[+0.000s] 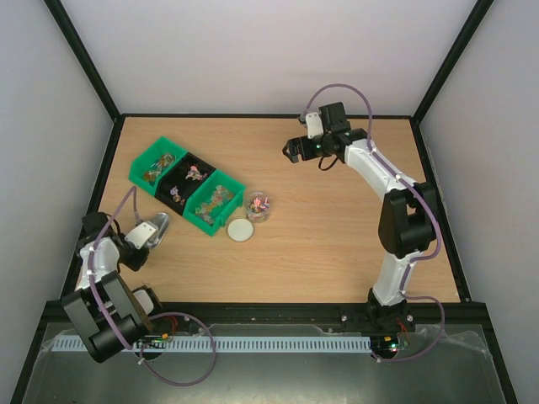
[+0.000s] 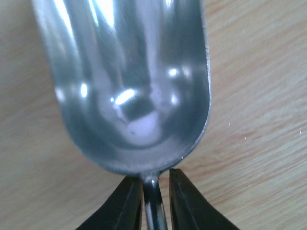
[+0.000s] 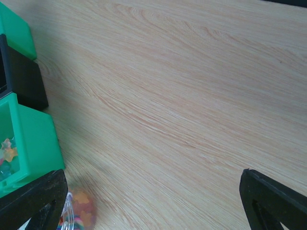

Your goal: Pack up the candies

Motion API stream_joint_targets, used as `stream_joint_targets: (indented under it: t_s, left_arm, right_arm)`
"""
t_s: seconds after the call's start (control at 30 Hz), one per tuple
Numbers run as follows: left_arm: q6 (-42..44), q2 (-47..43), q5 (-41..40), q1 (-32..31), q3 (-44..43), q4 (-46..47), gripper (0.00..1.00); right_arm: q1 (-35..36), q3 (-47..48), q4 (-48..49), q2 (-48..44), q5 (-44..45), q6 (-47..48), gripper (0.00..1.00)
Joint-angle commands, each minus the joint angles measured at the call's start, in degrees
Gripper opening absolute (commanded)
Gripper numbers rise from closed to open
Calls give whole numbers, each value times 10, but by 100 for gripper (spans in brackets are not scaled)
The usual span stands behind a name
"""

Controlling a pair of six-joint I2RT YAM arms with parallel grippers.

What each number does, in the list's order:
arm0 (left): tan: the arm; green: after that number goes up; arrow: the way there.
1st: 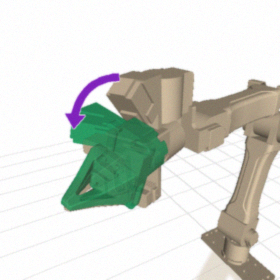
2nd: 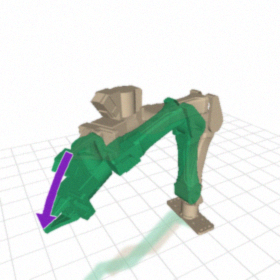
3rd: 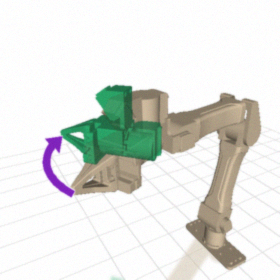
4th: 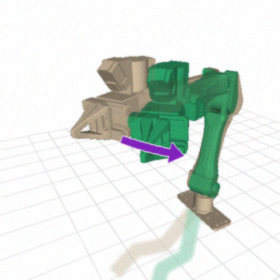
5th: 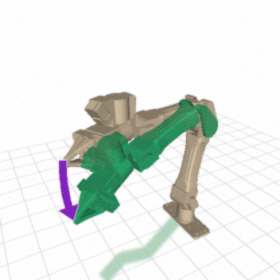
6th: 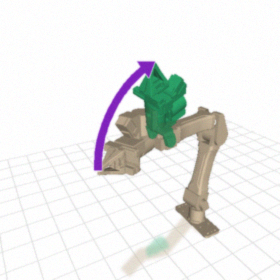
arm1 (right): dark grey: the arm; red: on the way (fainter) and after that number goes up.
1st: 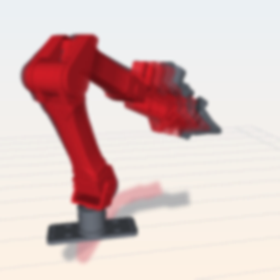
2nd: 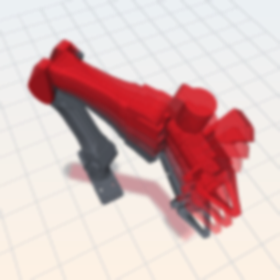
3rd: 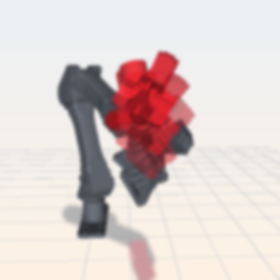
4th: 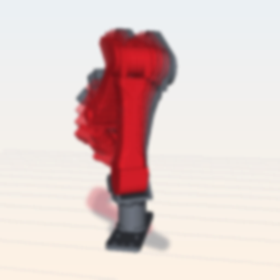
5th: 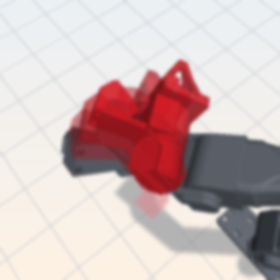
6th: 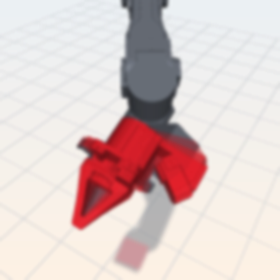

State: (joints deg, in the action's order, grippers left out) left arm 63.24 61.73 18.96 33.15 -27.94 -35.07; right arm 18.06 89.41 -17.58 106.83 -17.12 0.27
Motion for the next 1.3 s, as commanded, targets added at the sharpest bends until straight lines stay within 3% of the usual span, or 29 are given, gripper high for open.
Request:
stream_joint_targets:
  t_s: [0.0, 0.2, 0.37, 0.47, 0.63, 0.87, 1.03, 1.13, 1.27]
  left_arm:
    - [46, 27, -17, 14, 13, 6, 21]
    - [45, 55, -8, 23, -24, -20, 29]
    - [79, 48, 7, 24, -66, -82, 59]
    - [90, 50, 17, 24, -104, -126, 68]
    - [92, 46, 47, 24, -180, -179, 98]
    - [8, -3, 136, 24, -258, -145, 99]
    - [-92, -56, 201, 13, -244, -63, 100]
    - [-102, -65, 171, -54, -244, -47, 100]
    - [-106, -48, 151, -138, -255, -79, 100]
  right_arm:
    - [-2, 31, -26, 2, 6, 9, 99]
    - [-2, 29, -23, 1, 8, 8, 99]
    - [-2, 19, -16, -6, 2, 7, 99]
    - [-2, 15, -14, -12, -2, 10, 99]
    - [-2, -16, 10, -40, -35, 33, 99]
    - [-2, -55, 29, -87, -127, 69, 99]
    - [-1, -110, 52, -125, -214, 118, 99]
    - [2, -112, 0, -128, -286, 187, 99]
    - [25, -107, -84, -117, -313, 283, 99]
